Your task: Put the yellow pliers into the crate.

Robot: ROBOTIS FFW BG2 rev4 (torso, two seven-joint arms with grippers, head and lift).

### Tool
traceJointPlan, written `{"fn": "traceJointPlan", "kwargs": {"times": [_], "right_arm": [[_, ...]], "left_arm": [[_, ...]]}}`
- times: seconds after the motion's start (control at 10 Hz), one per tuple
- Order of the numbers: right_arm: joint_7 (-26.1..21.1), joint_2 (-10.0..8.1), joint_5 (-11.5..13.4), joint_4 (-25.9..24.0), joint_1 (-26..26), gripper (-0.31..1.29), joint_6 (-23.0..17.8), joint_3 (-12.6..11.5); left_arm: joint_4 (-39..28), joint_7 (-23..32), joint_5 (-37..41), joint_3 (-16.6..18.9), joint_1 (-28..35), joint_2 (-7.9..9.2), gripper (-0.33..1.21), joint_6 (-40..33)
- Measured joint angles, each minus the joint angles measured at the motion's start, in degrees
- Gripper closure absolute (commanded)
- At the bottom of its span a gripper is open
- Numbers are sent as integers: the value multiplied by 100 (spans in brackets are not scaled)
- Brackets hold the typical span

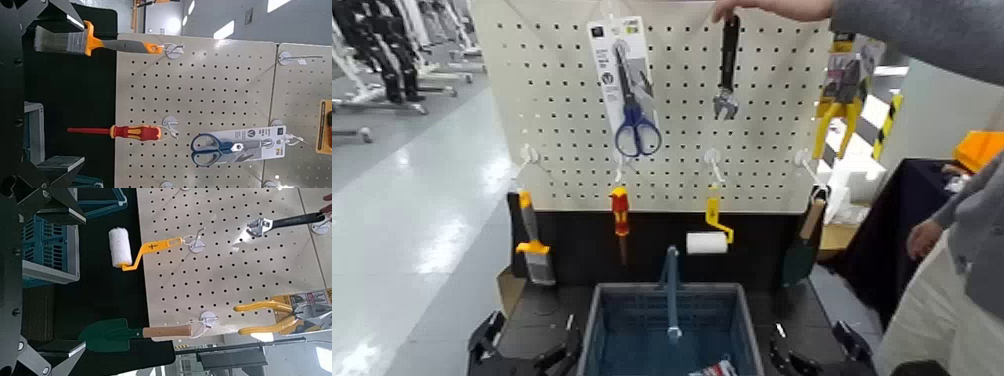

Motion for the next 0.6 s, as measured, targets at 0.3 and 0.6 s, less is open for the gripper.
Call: {"fn": "traceJointPlan", "kwargs": {"times": [0.3, 0.6], "right_arm": [[18, -1, -1, -9, 3, 19, -1, -3], [29, -2, -8, -18, 9, 19, -1, -17]], "left_arm": [[-6, -1, 0, 1, 1, -6, 12, 14], [-21, -17, 0, -4, 1, 2, 12, 58]]}}
